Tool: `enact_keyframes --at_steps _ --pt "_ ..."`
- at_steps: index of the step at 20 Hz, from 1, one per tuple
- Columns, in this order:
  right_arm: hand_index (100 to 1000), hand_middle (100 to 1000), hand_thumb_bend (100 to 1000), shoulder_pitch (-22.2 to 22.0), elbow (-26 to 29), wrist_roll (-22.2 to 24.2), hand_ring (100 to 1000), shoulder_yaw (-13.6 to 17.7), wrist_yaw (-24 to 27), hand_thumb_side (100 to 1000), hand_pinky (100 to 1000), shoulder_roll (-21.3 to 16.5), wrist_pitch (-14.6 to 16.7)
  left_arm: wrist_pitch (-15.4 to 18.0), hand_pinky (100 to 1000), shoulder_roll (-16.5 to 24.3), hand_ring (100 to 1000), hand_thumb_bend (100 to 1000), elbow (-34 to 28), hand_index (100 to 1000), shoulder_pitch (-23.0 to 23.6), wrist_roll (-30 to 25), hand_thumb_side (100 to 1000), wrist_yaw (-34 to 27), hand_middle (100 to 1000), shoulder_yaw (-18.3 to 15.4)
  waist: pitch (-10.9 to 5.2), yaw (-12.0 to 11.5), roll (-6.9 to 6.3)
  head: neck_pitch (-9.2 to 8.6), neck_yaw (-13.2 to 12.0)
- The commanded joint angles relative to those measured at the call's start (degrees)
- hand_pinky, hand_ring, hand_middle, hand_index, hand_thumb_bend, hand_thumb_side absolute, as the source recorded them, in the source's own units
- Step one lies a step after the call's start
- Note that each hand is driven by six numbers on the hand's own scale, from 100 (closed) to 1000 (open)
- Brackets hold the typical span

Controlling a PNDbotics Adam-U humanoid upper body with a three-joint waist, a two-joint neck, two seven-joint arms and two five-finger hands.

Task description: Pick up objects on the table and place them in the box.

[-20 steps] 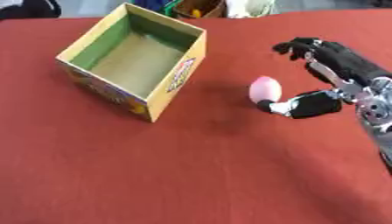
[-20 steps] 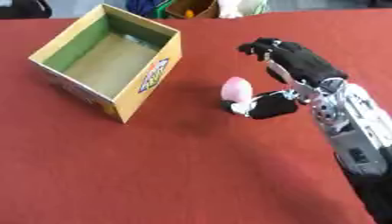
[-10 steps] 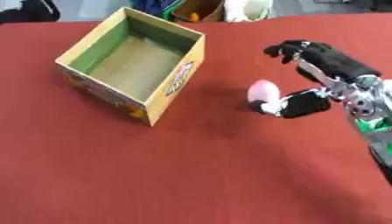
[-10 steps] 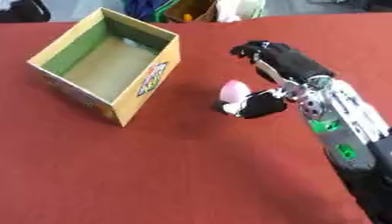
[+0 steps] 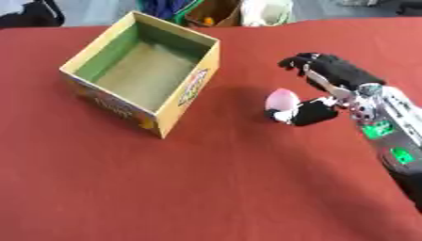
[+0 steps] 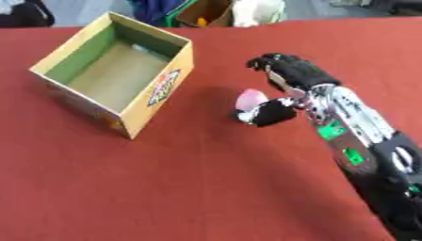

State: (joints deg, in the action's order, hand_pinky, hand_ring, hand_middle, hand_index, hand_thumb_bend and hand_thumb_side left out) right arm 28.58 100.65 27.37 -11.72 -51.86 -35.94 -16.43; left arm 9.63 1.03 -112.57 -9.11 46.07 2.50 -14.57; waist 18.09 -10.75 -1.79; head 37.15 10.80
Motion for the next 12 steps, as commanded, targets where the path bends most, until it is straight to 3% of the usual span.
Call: enact_keyframes --at_steps 1,12 --pt "931 813 529 0.88 -0.72 -0.58 774 0.07 -0.21 517 628 -0.61 0.05 -0.02 204 0.6 252 100 -0.73 337 -0.27 -0.13 484 -0.35 237 0.21 -1.12 -0.12 0.08 -0.86 0.22" --pt "914 787 496 0.58 -1.69 -0.12 766 0.23 -0.15 501 628 -0.84 -0.51 -0.08 204 0.57 252 100 -0.72 337 -0.28 -0.14 485 -0.38 237 0.21 -1.16 -0.07 0.21 -1.31 0.16"
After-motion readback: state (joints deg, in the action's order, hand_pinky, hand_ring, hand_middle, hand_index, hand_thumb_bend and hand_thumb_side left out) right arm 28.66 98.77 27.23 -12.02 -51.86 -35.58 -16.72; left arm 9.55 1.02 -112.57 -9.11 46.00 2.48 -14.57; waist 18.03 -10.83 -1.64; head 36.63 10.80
